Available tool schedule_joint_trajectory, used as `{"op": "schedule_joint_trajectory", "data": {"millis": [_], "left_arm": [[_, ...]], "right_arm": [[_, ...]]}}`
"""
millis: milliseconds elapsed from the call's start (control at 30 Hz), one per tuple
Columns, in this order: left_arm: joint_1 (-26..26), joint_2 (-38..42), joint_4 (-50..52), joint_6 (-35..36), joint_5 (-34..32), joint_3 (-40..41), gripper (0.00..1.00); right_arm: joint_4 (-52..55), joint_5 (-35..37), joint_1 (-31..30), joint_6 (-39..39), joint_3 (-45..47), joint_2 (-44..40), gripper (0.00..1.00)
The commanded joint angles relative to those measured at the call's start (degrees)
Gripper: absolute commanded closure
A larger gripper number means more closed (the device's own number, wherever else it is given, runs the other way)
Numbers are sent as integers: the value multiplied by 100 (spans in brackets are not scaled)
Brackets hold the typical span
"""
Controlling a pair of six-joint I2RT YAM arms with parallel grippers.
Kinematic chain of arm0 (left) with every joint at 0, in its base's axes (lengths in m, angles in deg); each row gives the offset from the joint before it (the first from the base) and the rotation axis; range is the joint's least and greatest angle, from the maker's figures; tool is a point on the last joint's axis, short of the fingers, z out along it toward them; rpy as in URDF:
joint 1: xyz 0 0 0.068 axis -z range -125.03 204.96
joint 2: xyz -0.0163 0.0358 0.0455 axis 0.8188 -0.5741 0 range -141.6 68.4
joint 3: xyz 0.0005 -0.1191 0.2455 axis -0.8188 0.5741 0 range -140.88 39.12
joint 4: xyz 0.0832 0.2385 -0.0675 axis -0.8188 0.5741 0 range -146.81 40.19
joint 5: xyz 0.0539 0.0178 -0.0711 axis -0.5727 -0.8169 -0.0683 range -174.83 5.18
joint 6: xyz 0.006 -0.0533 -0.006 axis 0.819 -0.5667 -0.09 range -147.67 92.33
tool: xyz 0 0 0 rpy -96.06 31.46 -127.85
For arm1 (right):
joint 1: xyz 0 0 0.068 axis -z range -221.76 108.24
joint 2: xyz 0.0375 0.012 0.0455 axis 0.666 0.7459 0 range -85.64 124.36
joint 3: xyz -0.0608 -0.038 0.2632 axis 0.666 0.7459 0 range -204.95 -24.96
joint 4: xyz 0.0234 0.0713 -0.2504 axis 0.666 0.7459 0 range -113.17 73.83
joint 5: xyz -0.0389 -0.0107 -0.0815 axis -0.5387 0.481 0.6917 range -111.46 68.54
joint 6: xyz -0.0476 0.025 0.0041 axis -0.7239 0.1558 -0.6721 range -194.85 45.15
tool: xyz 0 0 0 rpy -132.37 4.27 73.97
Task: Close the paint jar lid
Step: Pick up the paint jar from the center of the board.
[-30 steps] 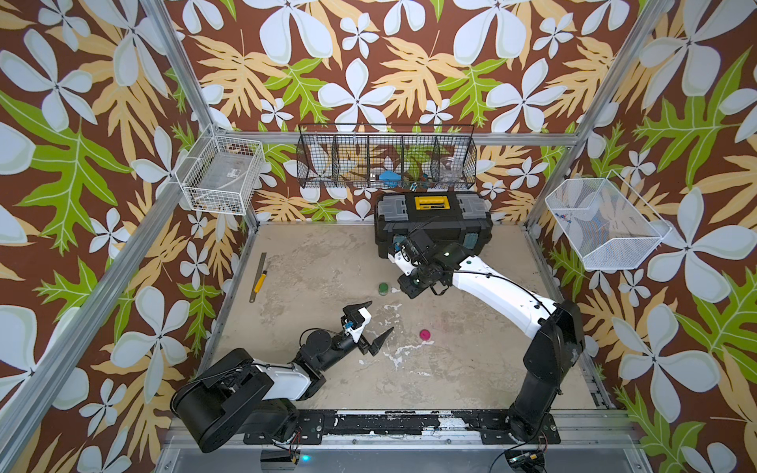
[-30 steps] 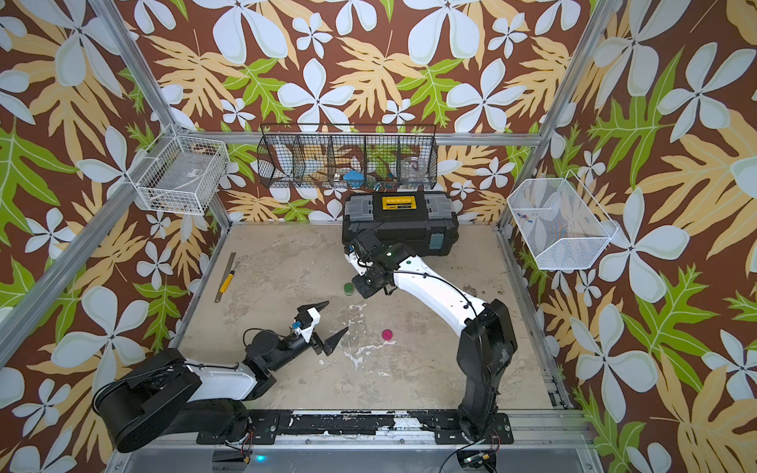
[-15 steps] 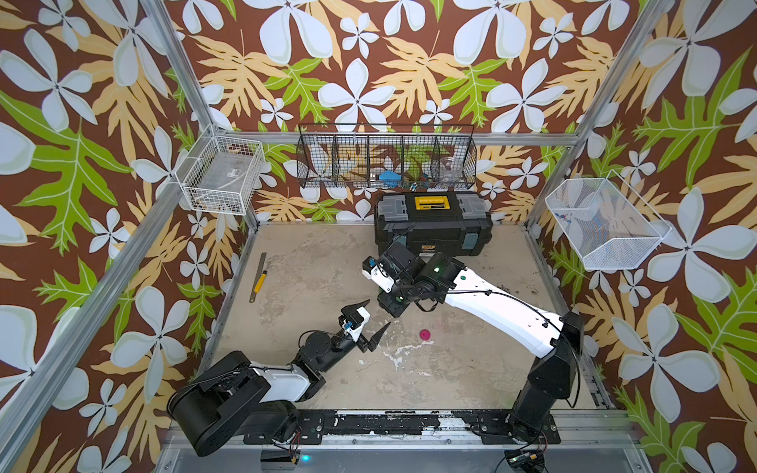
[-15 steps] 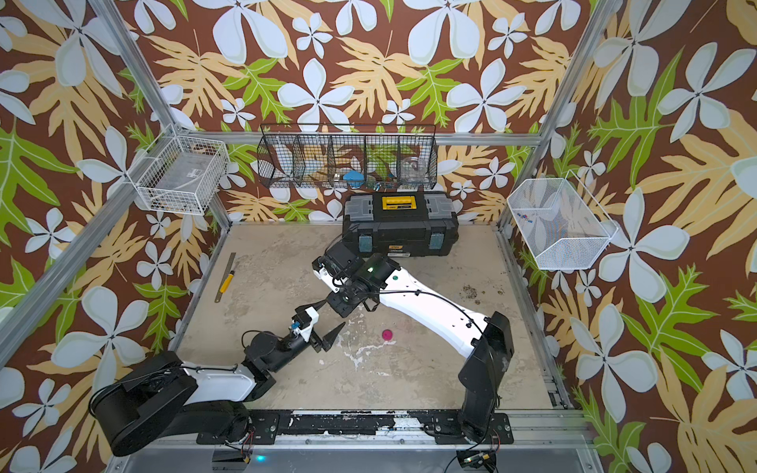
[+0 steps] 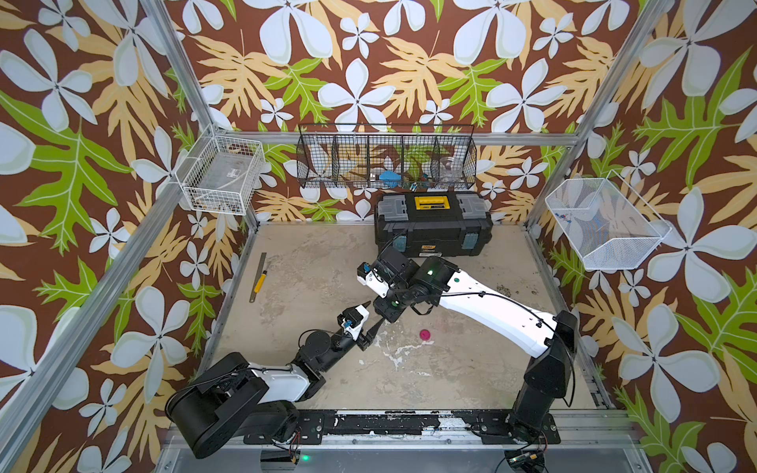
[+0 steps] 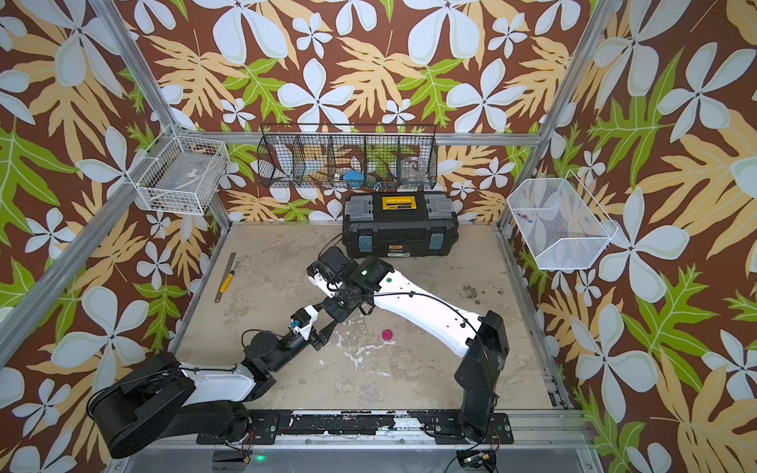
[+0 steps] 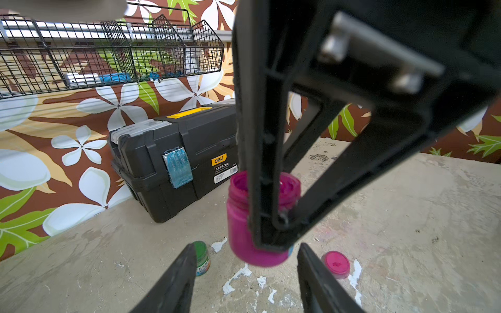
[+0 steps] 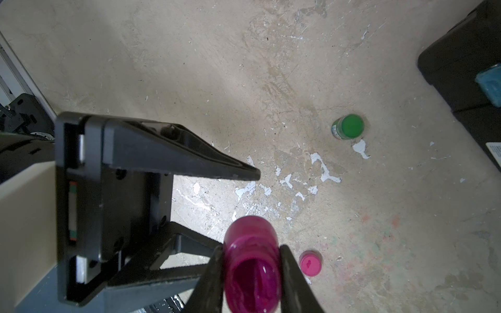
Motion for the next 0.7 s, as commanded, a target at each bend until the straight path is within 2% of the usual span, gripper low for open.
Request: {"op": "schedule_joint_trajectory", "data": {"millis": [0, 667], "left_arm": [[12, 62, 36, 33, -42, -36, 44], [12, 210, 136, 6, -92, -27, 58]], "right_arm": [[-15, -99, -17, 28, -49, 44, 71], [-63, -274, -18, 44, -102, 190, 71]]}}
